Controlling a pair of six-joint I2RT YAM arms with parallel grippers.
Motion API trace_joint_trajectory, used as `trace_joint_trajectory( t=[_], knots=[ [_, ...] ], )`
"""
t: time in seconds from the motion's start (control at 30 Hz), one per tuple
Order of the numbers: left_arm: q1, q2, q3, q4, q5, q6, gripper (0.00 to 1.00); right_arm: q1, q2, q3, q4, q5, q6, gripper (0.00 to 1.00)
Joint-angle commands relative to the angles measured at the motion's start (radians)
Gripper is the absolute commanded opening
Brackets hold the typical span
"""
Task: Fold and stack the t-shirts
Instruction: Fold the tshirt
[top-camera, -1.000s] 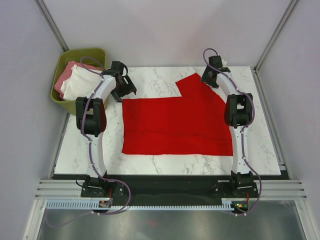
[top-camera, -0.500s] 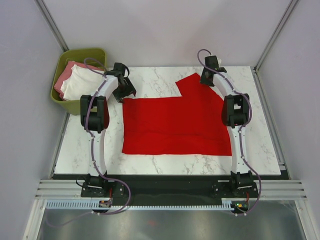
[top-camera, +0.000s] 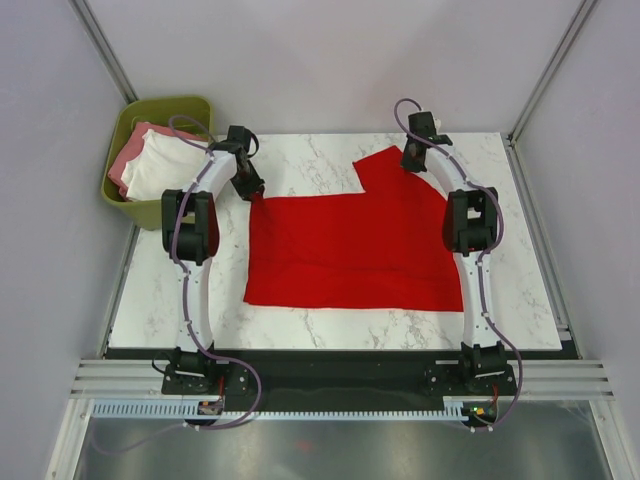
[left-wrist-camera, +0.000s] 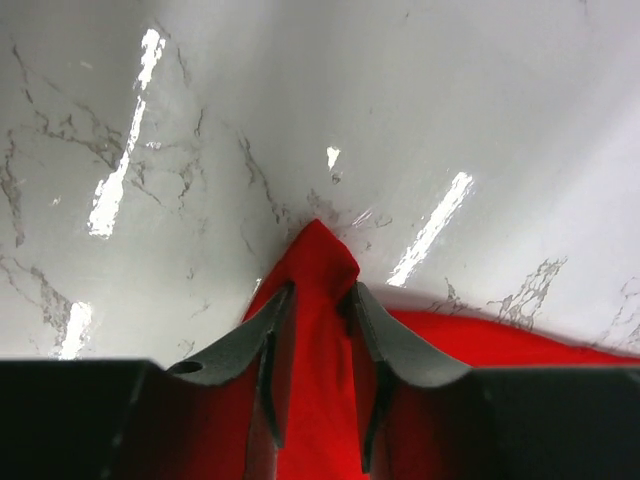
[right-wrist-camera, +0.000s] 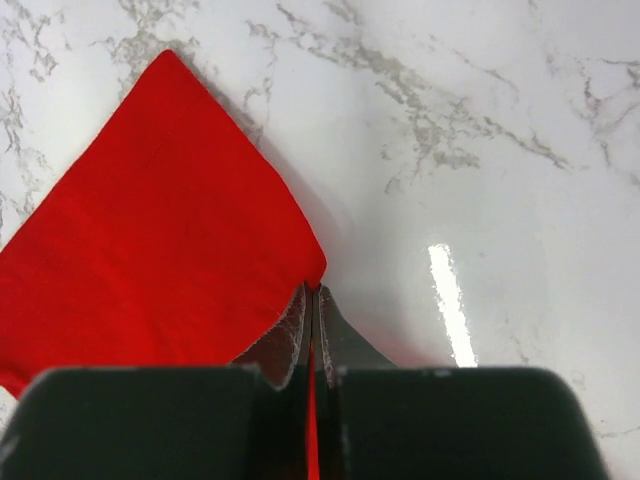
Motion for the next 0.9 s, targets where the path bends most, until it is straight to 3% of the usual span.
trace_joint_trajectory(
  t=[0.0,0.13,0.2,0.33,0.4,0.8,0.83,0.87],
  knots=[
    [0.011,0.035,0.034,0.002,-0.002,0.043,0.33,-0.04,0.001,0.021,-0.029,-0.039,0.035,0.0],
    [0.011,0.027,0.034,0.001,-0.008,0.052,0.22,-0.058,-0.051,-0.004,-0.008,-0.064,0.036,0.0],
    [0.011,0.026,0.043,0.001,-0.008,0.053,0.24,-0.074,-0.067,-0.022,0.005,-0.08,0.043,0.0],
    [0.011,0.012,0.056,0.001,0.006,0.055,0.62,-0.097,-0.099,-0.053,0.021,-0.12,0.046,0.0],
    [0.015,0.01,0.06,0.001,0.011,0.052,0.65,-0.1,-0.102,-0.062,0.029,-0.14,0.041,0.0],
    [0.042,0.029,0.062,-0.001,0.094,-0.056,0.61,-0.103,-0.116,-0.102,0.034,-0.156,0.035,0.0],
    [0.042,0.029,0.063,0.001,0.089,-0.056,0.52,-0.103,-0.116,-0.105,0.035,-0.159,0.033,0.0],
    [0.044,0.032,0.068,-0.001,0.084,-0.057,0.49,-0.101,-0.116,-0.108,0.035,-0.16,0.033,0.0]
  ],
)
